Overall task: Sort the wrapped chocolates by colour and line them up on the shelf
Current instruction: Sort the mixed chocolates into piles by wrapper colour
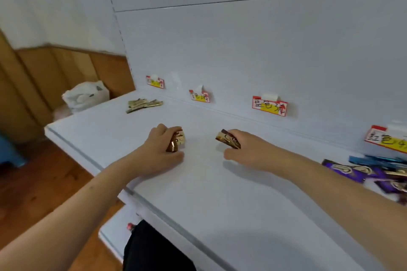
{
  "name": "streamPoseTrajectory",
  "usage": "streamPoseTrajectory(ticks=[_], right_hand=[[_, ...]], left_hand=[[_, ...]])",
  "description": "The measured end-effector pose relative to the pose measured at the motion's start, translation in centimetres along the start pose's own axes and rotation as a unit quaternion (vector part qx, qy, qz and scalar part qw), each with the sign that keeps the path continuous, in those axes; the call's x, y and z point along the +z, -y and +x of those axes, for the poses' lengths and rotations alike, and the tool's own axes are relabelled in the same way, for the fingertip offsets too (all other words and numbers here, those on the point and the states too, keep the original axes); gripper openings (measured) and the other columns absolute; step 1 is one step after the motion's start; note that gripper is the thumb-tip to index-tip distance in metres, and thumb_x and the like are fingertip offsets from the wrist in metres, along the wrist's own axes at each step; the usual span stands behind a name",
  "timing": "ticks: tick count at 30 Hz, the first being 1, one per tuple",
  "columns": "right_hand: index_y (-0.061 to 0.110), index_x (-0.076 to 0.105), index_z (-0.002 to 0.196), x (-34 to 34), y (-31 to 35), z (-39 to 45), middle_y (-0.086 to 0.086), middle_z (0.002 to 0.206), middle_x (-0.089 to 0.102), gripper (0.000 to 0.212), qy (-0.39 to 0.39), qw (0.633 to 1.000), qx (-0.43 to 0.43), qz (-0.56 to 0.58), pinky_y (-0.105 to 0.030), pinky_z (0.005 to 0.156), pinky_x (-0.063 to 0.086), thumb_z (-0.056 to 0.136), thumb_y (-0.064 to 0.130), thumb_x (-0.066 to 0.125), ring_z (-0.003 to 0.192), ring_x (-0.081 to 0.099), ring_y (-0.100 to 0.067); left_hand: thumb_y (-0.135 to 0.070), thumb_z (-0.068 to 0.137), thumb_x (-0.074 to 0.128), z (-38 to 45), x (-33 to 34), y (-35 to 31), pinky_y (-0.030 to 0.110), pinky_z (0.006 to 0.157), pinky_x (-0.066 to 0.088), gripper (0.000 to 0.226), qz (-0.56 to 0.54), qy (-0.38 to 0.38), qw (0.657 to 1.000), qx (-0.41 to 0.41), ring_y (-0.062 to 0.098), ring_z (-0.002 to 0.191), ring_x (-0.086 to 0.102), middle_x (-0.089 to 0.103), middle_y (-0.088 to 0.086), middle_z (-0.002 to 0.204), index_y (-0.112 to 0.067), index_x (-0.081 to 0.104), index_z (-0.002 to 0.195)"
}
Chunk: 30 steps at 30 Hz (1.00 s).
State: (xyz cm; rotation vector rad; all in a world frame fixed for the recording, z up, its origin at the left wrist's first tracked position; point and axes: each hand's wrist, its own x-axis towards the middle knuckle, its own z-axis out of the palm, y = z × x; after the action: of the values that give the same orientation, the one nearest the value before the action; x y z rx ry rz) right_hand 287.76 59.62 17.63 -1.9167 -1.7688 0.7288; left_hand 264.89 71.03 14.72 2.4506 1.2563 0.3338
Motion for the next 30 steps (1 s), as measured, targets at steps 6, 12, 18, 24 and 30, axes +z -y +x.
streamPoseTrajectory(ticks=[6, 12, 18, 24, 30], right_hand=[[0.024, 0.026, 0.153, 3.0, 1.1, 4.8, 0.000, 0.153, 0.034, 0.060, -0.007, 0.998, -0.024, -0.057, -0.040, 0.115, 0.025, 0.097, 0.038, 0.042, 0.141, 0.031, -0.023], [0.020, 0.054, 0.112, 2.8, -2.9, 4.9, 0.001, 0.124, 0.052, 0.035, -0.127, 0.964, 0.003, -0.233, -0.036, 0.096, 0.031, 0.096, 0.037, 0.027, 0.125, 0.044, -0.025], [0.022, 0.028, 0.152, 3.2, -3.3, 4.5, -0.002, 0.161, 0.021, 0.048, -0.101, 0.962, -0.024, -0.253, -0.032, 0.117, 0.014, 0.104, 0.032, 0.027, 0.148, 0.017, -0.017], [0.026, 0.024, 0.152, 3.5, -3.9, 5.2, 0.003, 0.162, 0.017, 0.050, -0.101, 0.959, -0.016, -0.266, -0.033, 0.120, 0.013, 0.103, 0.034, 0.023, 0.149, 0.012, -0.016], [0.030, 0.025, 0.149, 3.8, -4.0, 5.4, 0.008, 0.159, 0.020, 0.076, -0.114, 0.957, -0.014, -0.265, -0.028, 0.118, 0.014, 0.082, 0.048, -0.005, 0.148, 0.013, -0.010]], left_hand=[[-0.082, 0.082, 0.025, -1.8, 0.0, 3.0, 0.049, 0.121, 0.003, 0.089, 0.096, -0.024, 0.994, -0.051, 0.020, 0.149, 0.005, 0.014, -0.001, 0.163, -0.036, 0.007, 0.156], [-0.087, 0.079, 0.011, 0.0, 4.5, -3.0, 0.068, 0.111, -0.006, 0.088, 0.143, -0.051, 0.980, -0.132, 0.041, 0.147, -0.016, -0.015, 0.008, 0.163, -0.044, -0.010, 0.152], [-0.084, 0.081, 0.017, 8.3, 4.0, -2.0, 0.076, 0.105, -0.008, 0.091, 0.163, -0.053, 0.940, -0.294, 0.051, 0.144, -0.016, -0.016, 0.020, 0.161, -0.035, -0.005, 0.155], [-0.084, 0.078, 0.022, 13.7, 0.1, 5.9, 0.073, 0.108, -0.004, 0.098, 0.141, -0.094, 0.914, -0.369, 0.049, 0.146, -0.007, -0.005, 0.020, 0.163, -0.030, 0.005, 0.157], [-0.088, 0.076, 0.024, 18.7, -2.1, 11.0, 0.069, 0.111, 0.003, 0.099, 0.142, -0.097, 0.919, -0.354, 0.043, 0.147, 0.007, 0.009, 0.017, 0.163, -0.030, 0.011, 0.156]])
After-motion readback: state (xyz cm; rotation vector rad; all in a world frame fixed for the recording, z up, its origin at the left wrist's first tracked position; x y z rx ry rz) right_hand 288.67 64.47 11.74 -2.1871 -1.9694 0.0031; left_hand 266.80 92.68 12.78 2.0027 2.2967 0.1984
